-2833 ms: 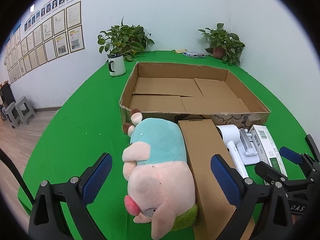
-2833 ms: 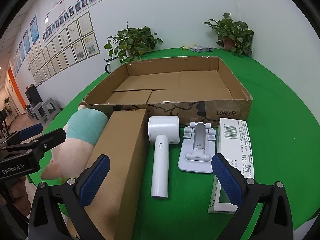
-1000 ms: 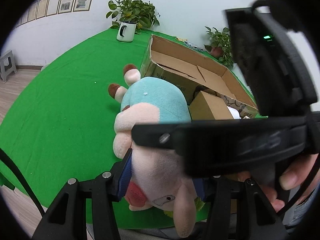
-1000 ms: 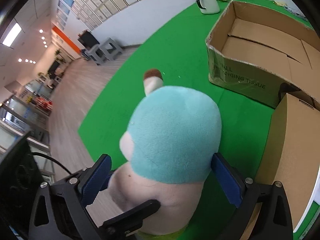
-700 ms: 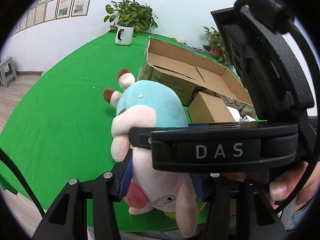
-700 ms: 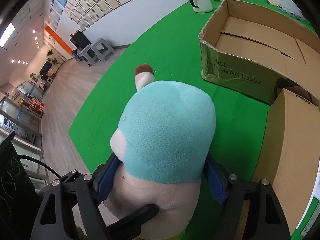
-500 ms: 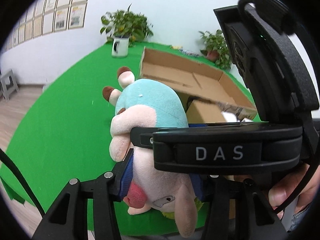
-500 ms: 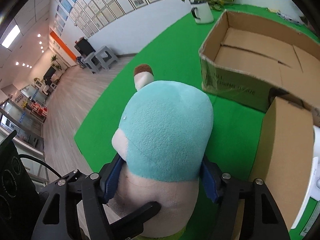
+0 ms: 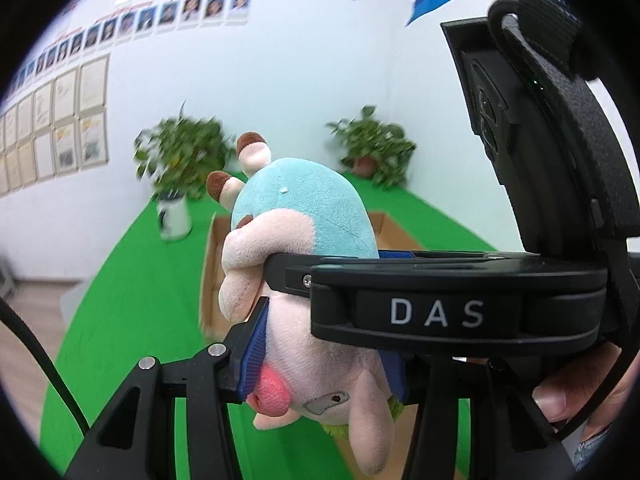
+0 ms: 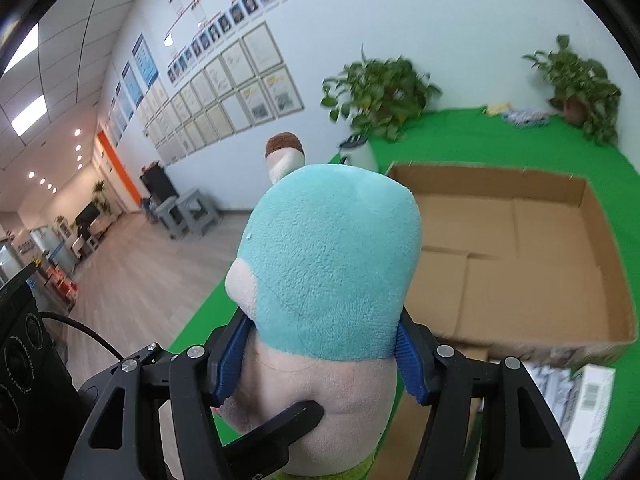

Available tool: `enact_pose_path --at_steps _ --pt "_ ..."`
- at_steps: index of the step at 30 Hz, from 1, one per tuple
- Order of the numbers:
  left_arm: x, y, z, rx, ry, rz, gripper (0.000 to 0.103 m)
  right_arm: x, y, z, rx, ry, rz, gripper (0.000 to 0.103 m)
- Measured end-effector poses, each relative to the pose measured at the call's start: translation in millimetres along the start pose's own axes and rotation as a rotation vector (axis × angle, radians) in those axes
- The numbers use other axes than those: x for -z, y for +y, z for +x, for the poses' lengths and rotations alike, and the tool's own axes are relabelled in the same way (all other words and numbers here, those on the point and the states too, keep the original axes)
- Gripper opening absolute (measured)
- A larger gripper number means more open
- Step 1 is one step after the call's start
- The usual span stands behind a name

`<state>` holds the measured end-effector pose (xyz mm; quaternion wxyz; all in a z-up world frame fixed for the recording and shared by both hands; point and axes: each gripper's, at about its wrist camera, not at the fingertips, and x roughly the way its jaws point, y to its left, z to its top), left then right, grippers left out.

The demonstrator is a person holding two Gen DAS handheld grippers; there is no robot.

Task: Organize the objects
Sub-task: 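Lift the plush toy with the left gripper while the right gripper also grips it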

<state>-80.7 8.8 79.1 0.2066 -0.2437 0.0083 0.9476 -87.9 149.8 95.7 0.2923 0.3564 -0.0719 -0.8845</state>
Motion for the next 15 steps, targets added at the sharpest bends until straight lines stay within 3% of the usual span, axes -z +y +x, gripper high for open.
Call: enact_pose_path --at_steps 9,15 --pt "-51.6 -7.7 8.4 0.081 -0.114 0.035 0.049 -80.3 -12.5 -96.1 0.075 -0.133 -0.027 0.062" --pt "-64.9 3.8 22.3 0.101 -0.117 0.021 0.049 -137.6 -7.8 -108.5 0.1 -0.146 -0.025 0.062"
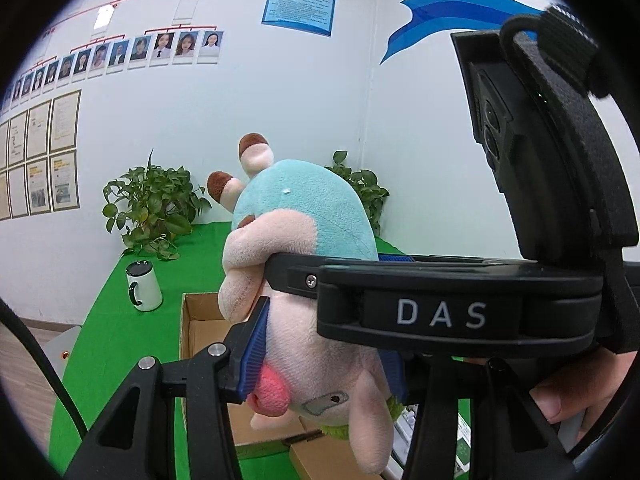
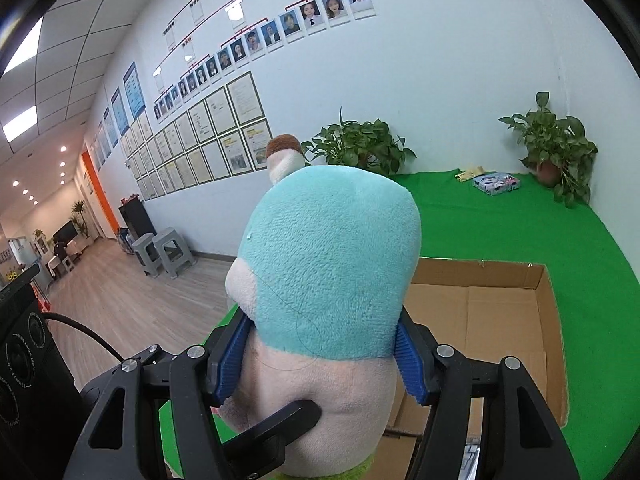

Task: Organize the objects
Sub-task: 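Lift the plush toy with the left gripper while the right gripper also grips it, then lower the plush toy into the open cardboard box and open the left gripper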

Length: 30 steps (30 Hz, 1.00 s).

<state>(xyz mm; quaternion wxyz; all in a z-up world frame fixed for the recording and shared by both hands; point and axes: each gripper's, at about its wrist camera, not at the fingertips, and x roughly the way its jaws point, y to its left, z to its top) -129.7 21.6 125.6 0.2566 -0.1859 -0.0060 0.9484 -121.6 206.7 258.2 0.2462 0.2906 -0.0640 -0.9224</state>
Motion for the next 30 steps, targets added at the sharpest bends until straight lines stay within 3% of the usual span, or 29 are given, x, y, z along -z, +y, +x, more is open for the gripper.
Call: enact_pose_path --at_steps 4,6,13,19,30 --pt "2.8 11.5 6.3 0.013 0.006 -0.024 0.049 -25.0 -1.1 23.5 0.015 0.021 -0.004 0.062" --pt "3.7 17.6 10.1 0.019 0.011 -0.038 0.049 -22.0 10.0 69.0 0.027 0.039 -0.015 0.062" --pt "20.2 53.4 43.2 0.028 0.088 -0.11 0.049 -12.0 1.4 154.2 0.035 0.129 -0.003 0.062" --pt "43.4 85.2 76.3 0.027 0.173 -0.185 0.049 17.9 -9.8 226.5 0.026 0.232 0.012 0.062" --pt "92.3 117.5 125.2 0.041 0.34 -0.325 0.049 102.5 -73.2 364.9 0.001 0.412 0.089 0.062"
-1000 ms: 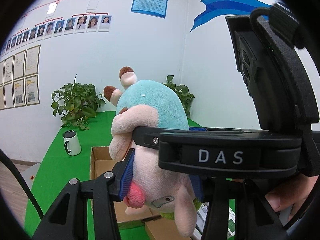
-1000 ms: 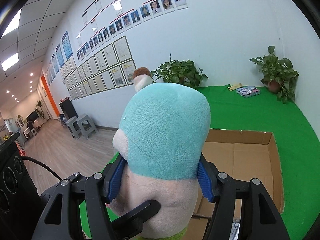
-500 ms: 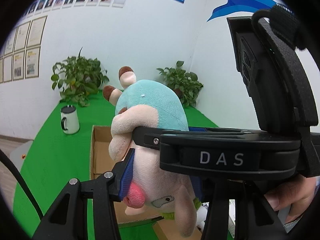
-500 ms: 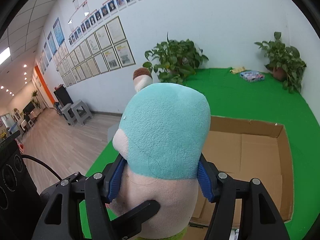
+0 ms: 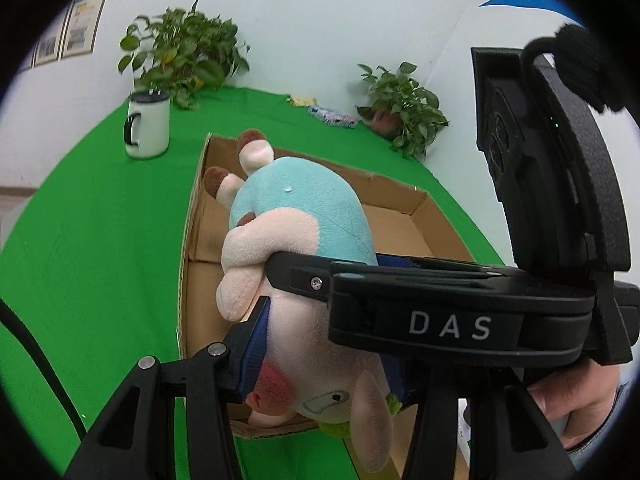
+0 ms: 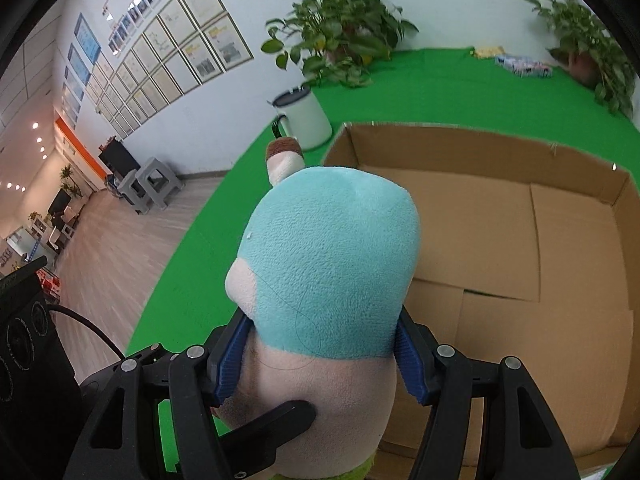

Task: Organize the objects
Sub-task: 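Lower the plush toy into the open cardboard box and open the left gripper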

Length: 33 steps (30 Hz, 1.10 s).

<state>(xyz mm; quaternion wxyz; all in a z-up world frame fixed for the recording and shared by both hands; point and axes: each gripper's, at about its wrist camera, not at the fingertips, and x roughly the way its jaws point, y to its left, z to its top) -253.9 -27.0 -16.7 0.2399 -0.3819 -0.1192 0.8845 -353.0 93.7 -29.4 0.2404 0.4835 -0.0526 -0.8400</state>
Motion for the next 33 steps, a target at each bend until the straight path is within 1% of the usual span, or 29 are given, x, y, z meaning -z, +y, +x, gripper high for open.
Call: enact_pose_path --at_steps 4,7,9,11,12,13,14,15,16,17,19,20,21,22,23,24,25,26,27,28,30,33 --pt "1.3 16.4 7.3 0.026 0.027 -0.07 0.049 5.1 -9.5 34.5 0.005 0.021 0.012 0.062" --pt "4.0 22.0 3.9 0.029 0.029 -0.106 0.049 10.4 -11.9 50.7 0.011 0.032 0.006 0.062" --pt "6.1 20.1 2.0 0.003 0.038 -0.09 0.049 9.4 -8.9 58.3 0.031 0.041 0.007 0.062" --pt "10.5 14.6 0.3 -0.034 0.049 -0.048 0.044 6.6 -5.2 64.8 0.056 0.048 0.006 0.062" --pt "10.6 15.2 0.9 -0.046 0.056 -0.041 0.044 3.8 -3.4 70.7 0.07 0.057 0.003 0.063" --pt "13.3 16.2 1.8 -0.071 0.07 -0.042 0.04 5.1 -3.2 80.9 0.069 0.079 0.01 0.063" --pt "13.3 19.4 2.4 -0.082 0.079 -0.052 0.031 6.2 -4.4 86.1 0.06 0.092 0.018 0.066" --pt "13.8 23.8 2.3 -0.076 0.083 -0.073 0.031 6.9 -5.3 91.7 0.051 0.1 0.032 0.069" --pt "14.5 29.6 -1.2 -0.051 0.078 -0.111 0.028 6.6 -5.6 93.8 0.047 0.097 0.039 0.07" --pt "13.4 34.1 -1.5 -0.05 0.078 -0.126 0.026 6.1 -5.7 94.5 0.035 0.1 0.046 0.073" --pt "14.7 38.0 -4.2 -0.093 0.084 -0.134 0.026 3.6 -8.3 91.3 -0.008 0.102 0.069 0.075" --pt "16.2 38.8 -5.6 -0.087 0.083 -0.138 0.025 1.7 -11.0 88.0 -0.047 0.096 0.086 0.076" --pt "17.3 39.6 -7.2 -0.078 0.082 -0.144 0.024 -0.4 -14.8 81.8 -0.106 0.087 0.112 0.077" --pt "18.5 39.9 -9.0 -0.082 0.082 -0.146 0.023 -1.1 -16.6 77.7 -0.133 0.08 0.123 0.078" --pt "20.1 39.0 -10.6 -0.085 0.08 -0.144 0.023 -1.6 -18.3 74.7 -0.151 0.074 0.128 0.078" --pt "21.1 37.9 -11.8 -0.089 0.079 -0.142 0.023 -1.1 -22.6 69.0 -0.151 0.071 0.13 0.078" --pt "22.2 37.2 -12.8 -0.094 0.079 -0.139 0.023 0.7 -25.1 70.5 -0.134 0.077 0.137 0.078" --pt "23.2 36.3 -13.4 -0.099 0.078 -0.134 0.023 2.2 -27.6 71.4 -0.123 0.088 0.144 0.077" --pt "23.9 35.0 -13.6 -0.112 0.08 -0.127 0.022 5.4 -29.8 73.8 -0.117 0.108 0.149 0.069" --pt "23.9 33.7 -13.1 -0.128 0.083 -0.118 0.022 10.9 -30.1 83.6 -0.12 0.14 0.155 0.069" --pt "20.7 35.6 -10.8 -0.139 0.079 -0.112 0.022 20.6 -31.4 84.5 -0.153 0.125 0.193 0.065" --pt "20.8 37.5 -14.4 -0.16 0.078 -0.104 0.022 17.4 -29.6 89.9 -0.17 0.114 0.226 0.063"
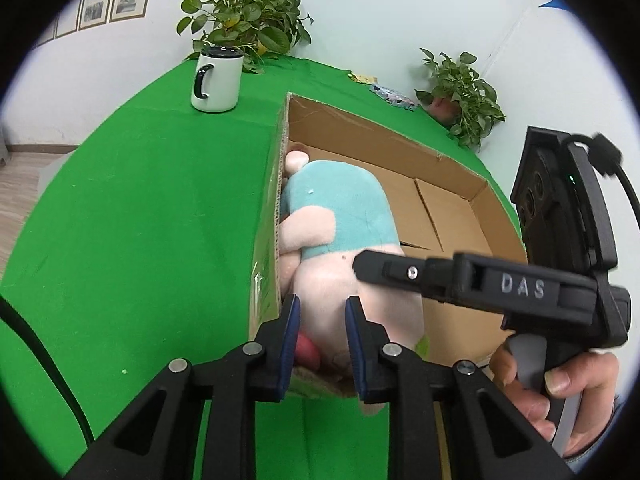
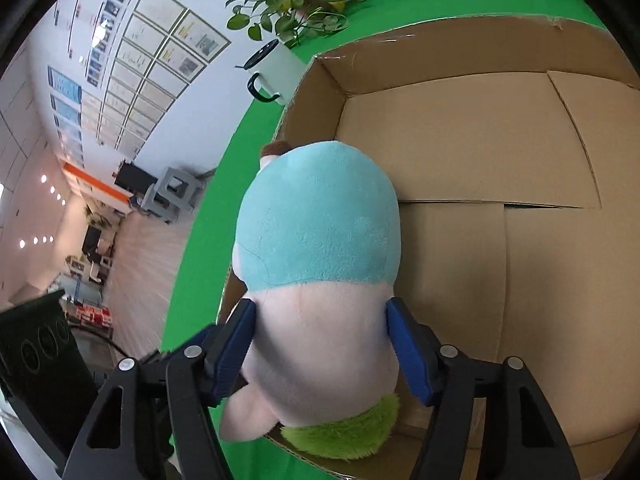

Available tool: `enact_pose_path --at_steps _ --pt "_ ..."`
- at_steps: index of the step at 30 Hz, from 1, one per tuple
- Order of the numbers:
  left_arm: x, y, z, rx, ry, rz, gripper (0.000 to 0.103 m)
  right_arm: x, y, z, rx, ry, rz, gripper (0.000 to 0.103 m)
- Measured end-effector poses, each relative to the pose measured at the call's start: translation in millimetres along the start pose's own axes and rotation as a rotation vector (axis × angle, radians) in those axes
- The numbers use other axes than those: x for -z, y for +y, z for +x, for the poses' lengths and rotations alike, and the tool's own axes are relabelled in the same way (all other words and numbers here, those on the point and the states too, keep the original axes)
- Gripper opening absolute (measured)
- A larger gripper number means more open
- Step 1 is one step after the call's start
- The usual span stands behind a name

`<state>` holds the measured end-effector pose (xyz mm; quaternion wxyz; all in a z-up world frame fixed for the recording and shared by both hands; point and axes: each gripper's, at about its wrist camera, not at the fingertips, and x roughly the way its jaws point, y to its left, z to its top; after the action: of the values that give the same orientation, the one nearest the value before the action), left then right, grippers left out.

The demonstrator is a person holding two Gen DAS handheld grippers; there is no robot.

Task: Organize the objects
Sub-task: 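Lower the plush toy into the open cardboard box and open the left gripper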

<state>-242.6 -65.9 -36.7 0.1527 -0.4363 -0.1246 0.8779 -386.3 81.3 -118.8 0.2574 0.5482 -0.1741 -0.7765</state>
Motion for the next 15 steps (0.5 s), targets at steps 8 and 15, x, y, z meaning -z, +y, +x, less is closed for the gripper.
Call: enact_pose_path --at_steps 8,15 --pt "8.1 0.6 -13.2 -0.032 -0.023 0.025 0.022 6.6 -3.0 -4.2 0.015 -0.012 0.018 0.086" --pt "11.9 16.1 0.8 -0.033 0.009 -0.016 0.02 48.1 23.8 -29.9 0.11 0.044 -0.196 0.088"
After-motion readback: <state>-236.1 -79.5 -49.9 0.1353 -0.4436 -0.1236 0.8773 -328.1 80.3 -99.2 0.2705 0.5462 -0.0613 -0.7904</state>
